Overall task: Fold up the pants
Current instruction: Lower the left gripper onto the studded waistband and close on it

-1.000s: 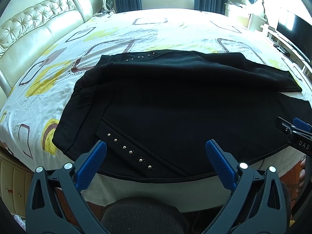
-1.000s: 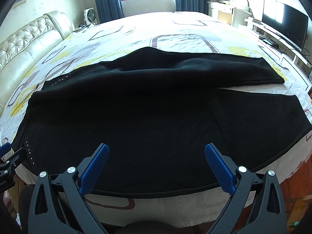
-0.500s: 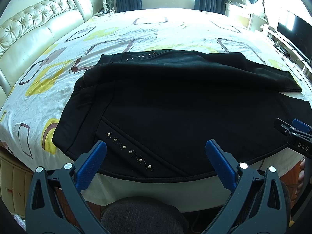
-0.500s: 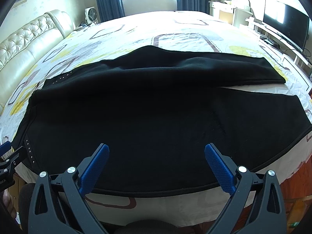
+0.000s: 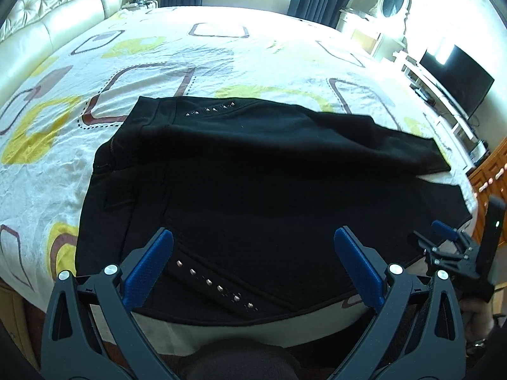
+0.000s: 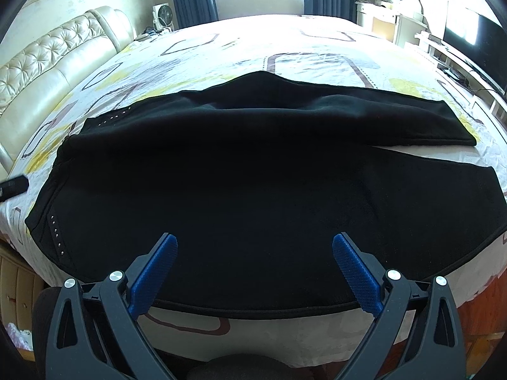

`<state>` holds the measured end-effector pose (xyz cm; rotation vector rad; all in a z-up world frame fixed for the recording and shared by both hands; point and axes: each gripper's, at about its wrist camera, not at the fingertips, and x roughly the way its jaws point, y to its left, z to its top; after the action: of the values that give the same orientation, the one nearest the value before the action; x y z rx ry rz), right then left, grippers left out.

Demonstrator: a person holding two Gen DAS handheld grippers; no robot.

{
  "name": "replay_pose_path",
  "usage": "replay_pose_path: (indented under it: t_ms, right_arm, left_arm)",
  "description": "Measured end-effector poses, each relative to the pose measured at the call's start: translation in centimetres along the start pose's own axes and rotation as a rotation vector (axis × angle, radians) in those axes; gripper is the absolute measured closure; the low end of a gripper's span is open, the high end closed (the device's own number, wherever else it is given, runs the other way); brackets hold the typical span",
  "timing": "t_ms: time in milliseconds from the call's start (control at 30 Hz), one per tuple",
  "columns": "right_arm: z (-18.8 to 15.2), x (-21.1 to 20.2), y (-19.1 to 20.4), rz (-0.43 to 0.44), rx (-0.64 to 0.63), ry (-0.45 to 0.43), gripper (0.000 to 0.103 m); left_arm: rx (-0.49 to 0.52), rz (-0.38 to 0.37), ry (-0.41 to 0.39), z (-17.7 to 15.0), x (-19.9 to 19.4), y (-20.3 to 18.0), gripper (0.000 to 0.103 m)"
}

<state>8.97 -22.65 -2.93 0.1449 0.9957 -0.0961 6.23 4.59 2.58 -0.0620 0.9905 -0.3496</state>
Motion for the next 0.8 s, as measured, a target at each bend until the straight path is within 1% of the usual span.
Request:
replay_pose_path:
  t_ms: [67, 167, 233, 333, 400, 500, 567, 667, 733, 800]
  right_arm:
    - [0.3, -0.2, 0.2, 0.012, -0.019, -0.006, 0.005]
    - [0.9, -0.4, 0.6, 0.040, -0.035, -0.009, 0.005]
    - [1.3, -0.4, 0.9, 0.059, -0.038, -0.009, 0.005]
    - [1.7, -0.1, 1.5, 0.083, -0.045, -0.005, 0.005]
    - [1.8, 0.2, 1.8, 0.094, -0.051, 0.000, 0.005]
    - [1.9, 1.0, 2.3, 0.100, -0.063, 0.021, 0.005]
    - [1.8, 1.6, 2.4, 0.117, -0.057, 0.048, 0.005]
    - [1.7, 2.4, 2.7, 0.149, -0.044, 0.077, 0.005]
    - [1.7, 2.7, 2.8, 0.171, -0.032, 0.100, 0.005]
    - [1.7, 2.7, 2.9, 0.195, -0.028, 0.104, 0.005]
  left_arm:
    - [-0.052, -0.057, 0.018, 2.3, 0.4, 3.3, 0.002]
    - [-0.106, -0.089, 0.036, 6.0, 2.1, 8.6, 0.002]
    - [-0.138, -0.115, 0.033, 8.1, 3.7, 11.9, 0.002]
    - [-0.209, -0.164, 0.063, 11.0, 6.9, 16.6, 0.002]
    - [-0.246, -0.193, 0.092, 12.4, 9.3, 18.9, 0.002]
    - [-0.270, -0.234, 0.149, 13.5, 12.5, 20.1, 0.002]
    - [-0.249, -0.264, 0.183, 13.9, 14.2, 19.6, 0.002]
    - [-0.206, -0.281, 0.203, 14.3, 15.9, 19.0, 0.002]
    - [-0.191, -0.288, 0.216, 14.6, 16.5, 19.2, 0.002]
    - [-0.213, -0.326, 0.192, 15.0, 16.1, 19.9, 0.002]
